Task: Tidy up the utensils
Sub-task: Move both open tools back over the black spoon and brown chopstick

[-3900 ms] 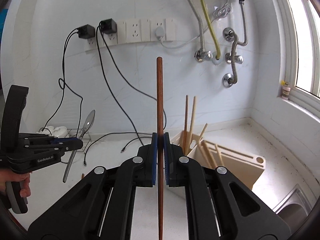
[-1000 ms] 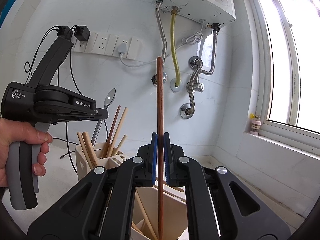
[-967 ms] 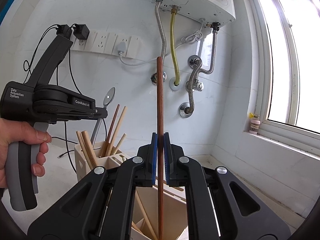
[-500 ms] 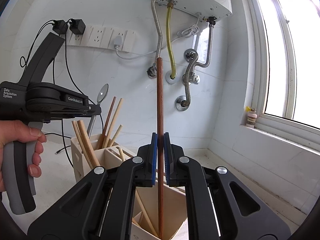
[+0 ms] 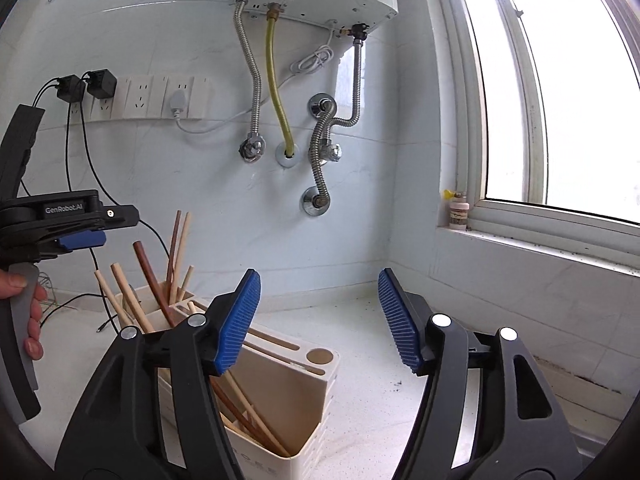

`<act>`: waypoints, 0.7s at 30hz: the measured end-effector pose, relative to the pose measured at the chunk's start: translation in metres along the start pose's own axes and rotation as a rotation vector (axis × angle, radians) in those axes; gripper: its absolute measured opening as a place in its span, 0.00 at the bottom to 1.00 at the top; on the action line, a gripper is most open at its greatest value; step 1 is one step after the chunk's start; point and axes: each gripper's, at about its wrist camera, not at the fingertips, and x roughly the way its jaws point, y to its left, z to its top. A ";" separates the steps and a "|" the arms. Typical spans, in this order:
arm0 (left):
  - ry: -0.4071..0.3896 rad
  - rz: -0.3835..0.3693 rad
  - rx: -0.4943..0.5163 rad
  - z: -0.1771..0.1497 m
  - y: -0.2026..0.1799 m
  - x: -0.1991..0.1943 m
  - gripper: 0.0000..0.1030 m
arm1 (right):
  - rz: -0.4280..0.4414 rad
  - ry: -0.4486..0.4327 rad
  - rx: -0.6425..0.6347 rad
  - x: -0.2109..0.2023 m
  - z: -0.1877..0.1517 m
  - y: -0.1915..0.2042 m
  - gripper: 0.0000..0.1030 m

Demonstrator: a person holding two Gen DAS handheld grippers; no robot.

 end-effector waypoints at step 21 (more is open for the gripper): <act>-0.006 0.048 0.117 0.059 0.033 -0.099 0.95 | -0.159 -0.012 0.079 -0.045 0.038 0.002 0.92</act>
